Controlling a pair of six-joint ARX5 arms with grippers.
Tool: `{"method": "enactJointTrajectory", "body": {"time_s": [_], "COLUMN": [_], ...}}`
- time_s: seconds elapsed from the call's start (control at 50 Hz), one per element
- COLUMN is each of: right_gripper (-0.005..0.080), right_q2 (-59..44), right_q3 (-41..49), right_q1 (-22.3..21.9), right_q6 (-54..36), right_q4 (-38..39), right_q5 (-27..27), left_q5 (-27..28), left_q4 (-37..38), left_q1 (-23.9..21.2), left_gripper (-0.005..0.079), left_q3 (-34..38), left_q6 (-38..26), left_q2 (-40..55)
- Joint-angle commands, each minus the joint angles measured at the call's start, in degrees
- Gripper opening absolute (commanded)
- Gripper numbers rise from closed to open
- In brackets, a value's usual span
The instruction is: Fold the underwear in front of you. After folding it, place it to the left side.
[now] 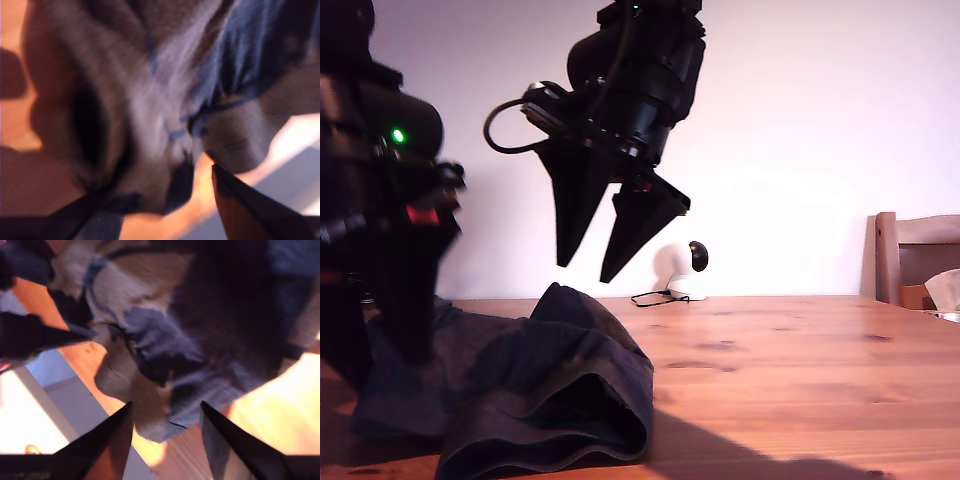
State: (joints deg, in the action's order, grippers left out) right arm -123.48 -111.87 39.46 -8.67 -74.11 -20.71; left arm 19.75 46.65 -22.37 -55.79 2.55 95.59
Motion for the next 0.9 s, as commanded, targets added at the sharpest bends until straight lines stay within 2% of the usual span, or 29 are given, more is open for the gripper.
{"method": "enactJointTrajectory", "body": {"time_s": [0.0,0.04,0.16,0.24,0.48,0.74,0.88], "right_gripper": [0.0376,0.0376,0.0376,0.0376,0.0376,0.0376,0.0376], "right_q2": [0.4,0.4,0.4,0.4,0.4,0.4,0.4], "right_q3": [0.5,0.5,0.5,0.5,0.5,0.5,0.5], "right_q1": [-0.6,-1.0,-2.0,-2.7,-5.3,-7.2,-7.8], "right_q6": [-0.3,-0.3,-0.4,-0.6,-0.9,-1.5,-1.6], "right_q4": [0.1,0.2,0.4,0.5,0.6,0.9,0.7], "right_q5": [-0.4,-0.4,-0.4,-0.4,-0.3,-0.4,-0.4], "left_q5": [-0.3,0.0,0.8,3.2,15.0,28.0,27.6], "left_q4": [-1.6,-2.3,-3.1,-2.5,-3.6,-9.4,-12.1], "left_q1": [0.1,0.1,0.1,0.1,0.1,-0.4,-3.2], "left_gripper": [0.0135,-0.0025,-0.0024,-0.0024,-0.0024,-0.0024,-0.0024], "left_q3": [0.3,0.3,-0.1,-1.0,-2.7,-2.7,-2.7], "left_q6": [0.9,0.9,0.4,0.4,2.1,11.3,12.8], "left_q2": [-0.8,-0.9,-1.7,-2.7,-7.7,-9.3,-8.7]}}
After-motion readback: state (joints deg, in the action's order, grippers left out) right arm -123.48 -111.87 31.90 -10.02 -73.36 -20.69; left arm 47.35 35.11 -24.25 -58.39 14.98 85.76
